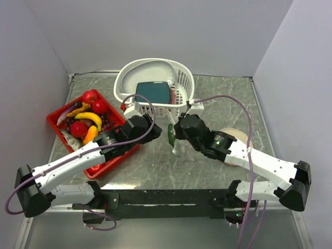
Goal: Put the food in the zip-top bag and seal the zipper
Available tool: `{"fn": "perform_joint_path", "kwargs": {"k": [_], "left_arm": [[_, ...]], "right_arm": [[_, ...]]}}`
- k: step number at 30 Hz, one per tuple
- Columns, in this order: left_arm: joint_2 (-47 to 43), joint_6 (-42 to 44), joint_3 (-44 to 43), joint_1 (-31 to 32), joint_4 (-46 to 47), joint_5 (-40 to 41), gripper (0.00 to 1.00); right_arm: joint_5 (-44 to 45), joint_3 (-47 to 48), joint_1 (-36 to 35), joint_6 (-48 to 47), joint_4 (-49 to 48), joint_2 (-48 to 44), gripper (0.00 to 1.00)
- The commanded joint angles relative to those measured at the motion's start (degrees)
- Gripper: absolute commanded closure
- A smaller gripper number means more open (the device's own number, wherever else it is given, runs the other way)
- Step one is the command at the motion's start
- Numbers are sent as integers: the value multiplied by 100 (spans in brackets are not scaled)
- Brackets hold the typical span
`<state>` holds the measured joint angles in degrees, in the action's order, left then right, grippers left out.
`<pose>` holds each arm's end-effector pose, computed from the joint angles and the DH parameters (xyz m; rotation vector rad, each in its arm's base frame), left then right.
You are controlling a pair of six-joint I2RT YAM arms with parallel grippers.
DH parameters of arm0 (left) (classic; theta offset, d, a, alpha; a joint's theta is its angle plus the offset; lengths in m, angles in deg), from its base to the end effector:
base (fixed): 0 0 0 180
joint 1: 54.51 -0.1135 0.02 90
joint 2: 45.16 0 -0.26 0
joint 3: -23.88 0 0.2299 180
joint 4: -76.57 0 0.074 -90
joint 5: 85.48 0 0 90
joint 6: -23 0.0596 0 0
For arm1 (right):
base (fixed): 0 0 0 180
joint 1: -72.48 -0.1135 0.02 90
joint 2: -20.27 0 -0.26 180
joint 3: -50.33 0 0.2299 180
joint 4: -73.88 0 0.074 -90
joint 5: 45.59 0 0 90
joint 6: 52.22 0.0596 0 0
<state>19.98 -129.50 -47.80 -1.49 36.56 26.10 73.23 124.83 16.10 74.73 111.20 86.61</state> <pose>0.1661 -0.1842 0.3042 -0.4067 2.1752 -0.7773 0.1643 0.1952 0.3228 -0.0406 2.0489 0.5081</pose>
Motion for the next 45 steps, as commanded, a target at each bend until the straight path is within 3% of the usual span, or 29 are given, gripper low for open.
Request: {"fn": "perform_joint_path", "kwargs": {"k": [1, 12, 15, 16, 17, 22, 25, 29, 33, 36, 40, 45], "left_arm": [[121, 291, -444, 16, -420, 381, 41], [796, 660, -901, 7, -473, 347, 45], [1192, 827, -1278, 7, -439, 233, 76], [1254, 897, -1418, 7, -386, 93, 95], [1299, 1002, -1724, 59, -333, -74, 99], [1545, 1275, -2596, 376, -244, -418, 99], [1493, 1363, -2773, 289, -578, 179, 99], [1247, 1372, -2256, 33, -298, -215, 99], [1211, 1232, -1834, 367, -8, -734, 99], [1089, 1117, -1587, 517, 98, -849, 99], [1026, 1117, -1385, 438, 97, -559, 99], [1299, 1196, -850, 333, 878, -813, 97]], "right_arm": [[36, 215, -5, -56, 13, -166, 100], [202, 249, 30, -152, 136, -289, 100], [107, 495, 328, -293, 355, -228, 100], [-102, 522, 477, -337, 399, -236, 100], [-200, 531, 809, -364, 391, -262, 100], [-579, 303, 1314, -355, 347, -411, 100], [-1000, 136, 1025, -215, 251, -569, 100], [-659, 434, 716, -223, 689, -745, 100], [-719, 960, 1725, -661, 926, -930, 100], [-597, 1146, 1964, -751, 1085, -930, 100], [-1587, 542, 1912, -479, 647, -1001, 100], [-1748, -408, 1745, -162, 146, -878, 100]]}}
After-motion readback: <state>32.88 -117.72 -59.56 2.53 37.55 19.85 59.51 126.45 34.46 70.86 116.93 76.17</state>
